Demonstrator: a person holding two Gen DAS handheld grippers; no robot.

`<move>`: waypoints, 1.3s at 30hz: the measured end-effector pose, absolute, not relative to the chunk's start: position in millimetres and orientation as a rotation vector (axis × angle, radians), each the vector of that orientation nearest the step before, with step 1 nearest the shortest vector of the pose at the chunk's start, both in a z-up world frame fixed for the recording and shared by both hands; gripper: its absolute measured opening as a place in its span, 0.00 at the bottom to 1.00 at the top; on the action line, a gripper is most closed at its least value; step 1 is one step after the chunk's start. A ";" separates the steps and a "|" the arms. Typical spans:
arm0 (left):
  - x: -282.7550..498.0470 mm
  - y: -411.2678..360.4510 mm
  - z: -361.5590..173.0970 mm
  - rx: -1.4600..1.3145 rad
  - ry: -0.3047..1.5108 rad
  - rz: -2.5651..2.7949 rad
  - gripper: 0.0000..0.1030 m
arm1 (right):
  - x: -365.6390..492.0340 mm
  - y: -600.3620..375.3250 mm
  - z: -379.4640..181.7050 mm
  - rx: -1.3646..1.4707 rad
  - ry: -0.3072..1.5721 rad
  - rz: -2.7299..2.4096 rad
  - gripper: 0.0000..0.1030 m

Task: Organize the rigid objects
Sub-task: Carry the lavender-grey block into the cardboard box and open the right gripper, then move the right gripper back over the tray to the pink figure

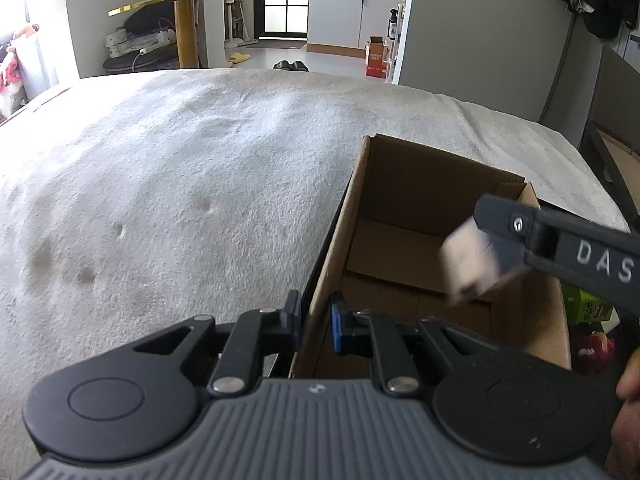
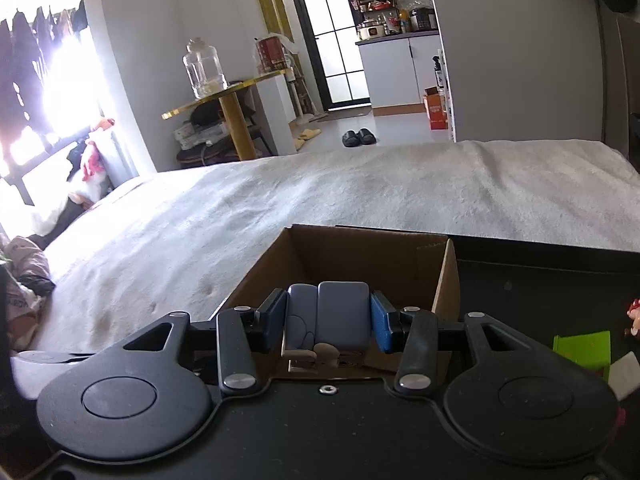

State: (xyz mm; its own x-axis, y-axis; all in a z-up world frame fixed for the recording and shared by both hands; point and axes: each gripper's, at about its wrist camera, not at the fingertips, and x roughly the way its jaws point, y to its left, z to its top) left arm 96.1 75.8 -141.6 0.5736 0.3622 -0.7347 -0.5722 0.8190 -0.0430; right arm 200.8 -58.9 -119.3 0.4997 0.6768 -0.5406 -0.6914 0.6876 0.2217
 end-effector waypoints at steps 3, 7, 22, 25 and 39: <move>96.6 75.4 -142.0 -0.290 0.790 0.557 0.14 | 201.7 -56.6 -115.3 -0.051 0.621 0.799 0.62; 98.1 74.6 -142.2 -0.293 0.794 0.564 0.13 | 202.2 -66.5 -111.9 -0.040 0.625 0.765 0.69; 110.1 57.3 -139.4 -0.209 0.848 0.595 0.26 | 205.8 -118.3 -111.9 0.029 0.677 0.688 0.73; 112.9 51.3 -136.2 -0.179 0.853 0.597 0.35 | 207.7 -132.3 -115.9 0.051 0.694 0.668 0.73; 123.7 33.3 -130.7 -0.090 0.867 0.630 0.67 | 218.4 -186.8 -145.0 0.084 0.807 0.526 0.75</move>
State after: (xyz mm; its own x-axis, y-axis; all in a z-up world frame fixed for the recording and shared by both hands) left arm 123.7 33.3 -130.7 0.4791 0.4805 -0.7346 -0.5511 0.8160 0.1744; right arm 218.4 -186.8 -145.0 0.5711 0.4790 -0.6666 -0.4164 0.8689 0.2677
